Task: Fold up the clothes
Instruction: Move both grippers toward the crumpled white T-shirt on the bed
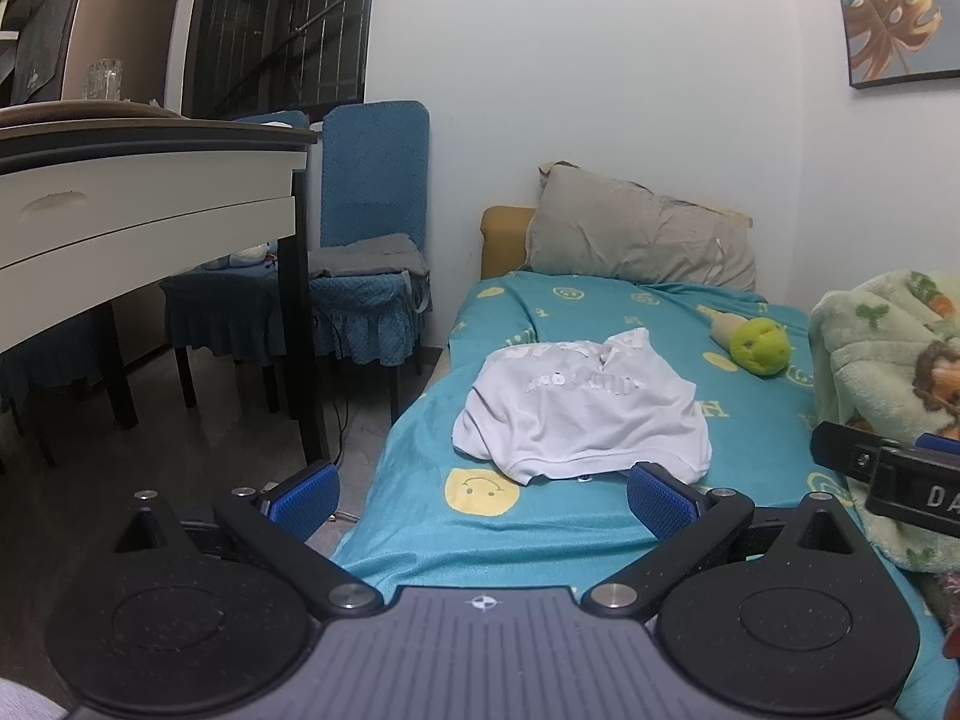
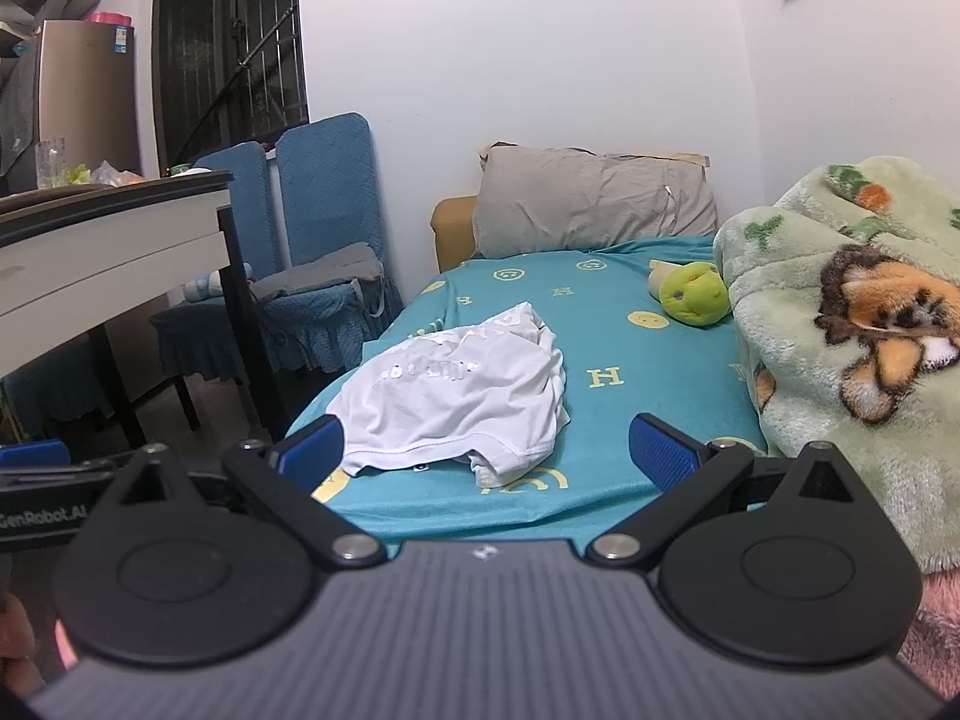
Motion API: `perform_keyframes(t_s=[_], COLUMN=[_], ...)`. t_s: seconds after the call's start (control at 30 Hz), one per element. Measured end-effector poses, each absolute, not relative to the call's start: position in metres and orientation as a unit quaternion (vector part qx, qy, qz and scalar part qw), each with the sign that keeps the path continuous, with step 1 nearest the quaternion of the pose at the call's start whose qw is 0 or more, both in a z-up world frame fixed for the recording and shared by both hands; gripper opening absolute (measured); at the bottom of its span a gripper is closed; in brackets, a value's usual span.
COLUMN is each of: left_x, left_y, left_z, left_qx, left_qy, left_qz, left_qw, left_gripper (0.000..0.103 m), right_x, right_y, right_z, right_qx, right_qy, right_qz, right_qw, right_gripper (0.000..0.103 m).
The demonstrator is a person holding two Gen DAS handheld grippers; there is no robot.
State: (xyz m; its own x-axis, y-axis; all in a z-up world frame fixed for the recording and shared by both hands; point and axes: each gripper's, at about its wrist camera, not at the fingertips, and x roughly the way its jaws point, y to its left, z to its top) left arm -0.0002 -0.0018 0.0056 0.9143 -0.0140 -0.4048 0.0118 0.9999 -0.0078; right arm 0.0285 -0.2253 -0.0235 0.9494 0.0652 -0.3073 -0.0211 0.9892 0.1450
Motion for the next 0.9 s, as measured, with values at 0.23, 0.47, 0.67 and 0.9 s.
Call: perform_keyframes(t_s=[0.23,0.47,0.67,0.9], left_x=[-0.018,-0.033,-0.043,-0.037], left_y=[-0.010,-0.017,-0.020,-0.023], left_z=[0.035,0.067,0.091,0.110], left_qx=[0.020,0.064,0.073,0.061], left_qy=[0.192,0.202,0.220,0.239], left_qz=[0.001,0.001,0.002,0.017], left_qw=[0.981,0.977,0.973,0.969], left_gripper=[0.103,0.103,0.103,0.103], right_x=[0.022,0.023,0.025,0.023], right_y=[-0.232,-0.255,-0.269,-0.283], right_z=[-0.013,-0.005,-0.003,-0.002], right_qx=[0.073,0.104,0.130,0.143], right_qy=[0.145,0.131,0.120,0.119], right_qz=[0.028,0.017,0.026,0.034], right_qw=[0.986,0.986,0.984,0.982], right_gripper=[0.103,0.103,0.103,0.103])
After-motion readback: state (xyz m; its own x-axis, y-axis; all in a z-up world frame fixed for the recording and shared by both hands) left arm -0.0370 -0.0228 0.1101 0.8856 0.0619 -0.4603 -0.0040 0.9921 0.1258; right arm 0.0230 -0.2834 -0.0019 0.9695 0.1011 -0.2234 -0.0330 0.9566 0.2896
